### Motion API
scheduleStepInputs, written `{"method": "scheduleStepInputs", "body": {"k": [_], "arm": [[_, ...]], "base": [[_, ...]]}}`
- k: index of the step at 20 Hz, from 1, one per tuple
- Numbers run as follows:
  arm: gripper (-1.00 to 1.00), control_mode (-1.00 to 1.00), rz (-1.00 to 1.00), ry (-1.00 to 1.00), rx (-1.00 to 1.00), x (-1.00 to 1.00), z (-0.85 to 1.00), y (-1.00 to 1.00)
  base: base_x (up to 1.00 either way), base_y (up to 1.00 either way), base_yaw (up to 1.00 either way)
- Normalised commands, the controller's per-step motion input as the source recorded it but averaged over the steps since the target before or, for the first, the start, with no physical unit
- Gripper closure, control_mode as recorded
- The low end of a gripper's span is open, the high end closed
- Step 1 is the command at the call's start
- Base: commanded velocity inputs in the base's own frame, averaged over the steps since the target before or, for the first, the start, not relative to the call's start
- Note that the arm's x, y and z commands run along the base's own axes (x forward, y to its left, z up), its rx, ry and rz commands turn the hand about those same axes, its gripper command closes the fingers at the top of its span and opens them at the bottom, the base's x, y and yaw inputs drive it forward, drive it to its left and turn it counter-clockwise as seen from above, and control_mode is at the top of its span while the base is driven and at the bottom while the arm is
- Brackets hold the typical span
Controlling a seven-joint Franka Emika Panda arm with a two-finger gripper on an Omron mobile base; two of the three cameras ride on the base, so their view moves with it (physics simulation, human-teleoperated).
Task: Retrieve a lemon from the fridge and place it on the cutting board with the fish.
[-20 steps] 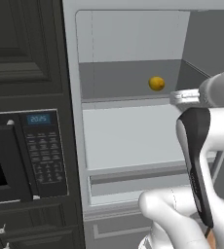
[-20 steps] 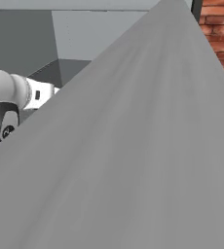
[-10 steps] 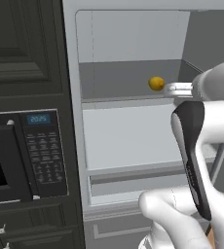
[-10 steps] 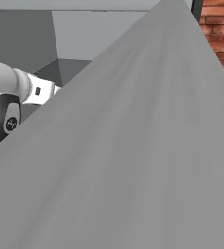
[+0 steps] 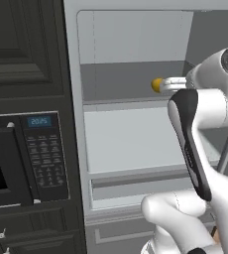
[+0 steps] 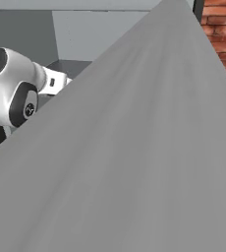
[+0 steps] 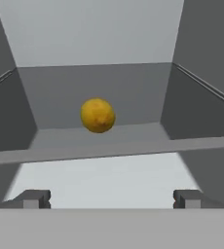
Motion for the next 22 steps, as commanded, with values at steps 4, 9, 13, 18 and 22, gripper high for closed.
{"method": "scheduleStepInputs", "body": {"k": [4, 9, 13, 18, 22], "arm": [[-1.00, -1.00, 0.00, 0.01, 0.00, 0.50, 0.00, 0.00], [-1.00, -1.00, 0.00, 0.00, 0.00, 0.29, -0.05, 0.01], [-1.00, -1.00, 0.00, 0.00, 0.00, 0.42, -0.19, 0.02], [-1.00, -1.00, 0.00, 0.00, 0.00, 0.50, -0.10, 0.00], [-1.00, -1.00, 0.00, 0.00, 0.01, 0.42, -0.04, 0.00]], "base": [[0.00, 0.00, 0.00], [0.00, 0.00, 0.00], [0.00, 0.00, 0.00], [0.00, 0.00, 0.00], [0.00, 0.00, 0.00]]}}
